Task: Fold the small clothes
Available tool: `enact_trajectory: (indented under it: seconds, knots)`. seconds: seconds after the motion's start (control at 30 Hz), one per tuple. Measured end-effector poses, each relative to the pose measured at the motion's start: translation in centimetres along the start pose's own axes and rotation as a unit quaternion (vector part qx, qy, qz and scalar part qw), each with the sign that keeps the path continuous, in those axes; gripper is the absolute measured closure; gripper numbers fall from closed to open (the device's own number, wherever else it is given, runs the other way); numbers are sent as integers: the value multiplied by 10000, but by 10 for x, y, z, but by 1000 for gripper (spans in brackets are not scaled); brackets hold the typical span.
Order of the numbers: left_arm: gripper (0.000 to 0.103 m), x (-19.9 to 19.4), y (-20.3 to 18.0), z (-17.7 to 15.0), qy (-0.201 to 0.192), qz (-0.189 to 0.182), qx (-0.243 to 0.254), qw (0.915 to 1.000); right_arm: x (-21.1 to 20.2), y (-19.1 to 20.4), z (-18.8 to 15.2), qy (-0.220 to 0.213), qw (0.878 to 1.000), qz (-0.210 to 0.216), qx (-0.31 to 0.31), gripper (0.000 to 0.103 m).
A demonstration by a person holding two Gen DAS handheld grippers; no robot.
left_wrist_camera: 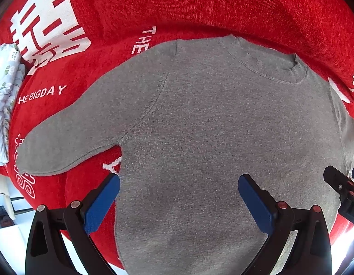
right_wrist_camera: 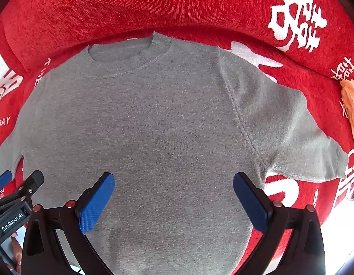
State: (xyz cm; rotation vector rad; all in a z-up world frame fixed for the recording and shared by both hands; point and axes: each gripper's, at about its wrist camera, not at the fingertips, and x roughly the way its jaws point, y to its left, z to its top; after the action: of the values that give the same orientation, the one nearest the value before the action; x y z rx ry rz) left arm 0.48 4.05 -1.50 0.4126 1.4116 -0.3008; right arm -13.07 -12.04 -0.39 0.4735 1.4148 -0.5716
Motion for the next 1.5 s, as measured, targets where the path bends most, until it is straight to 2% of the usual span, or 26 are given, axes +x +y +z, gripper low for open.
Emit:
enact_trajectory:
  seconds: [1.5]
  knots:
    - [0,0,11,-1,-28,18,-74,10000,0,3,-3,15,10000,-57,16,0]
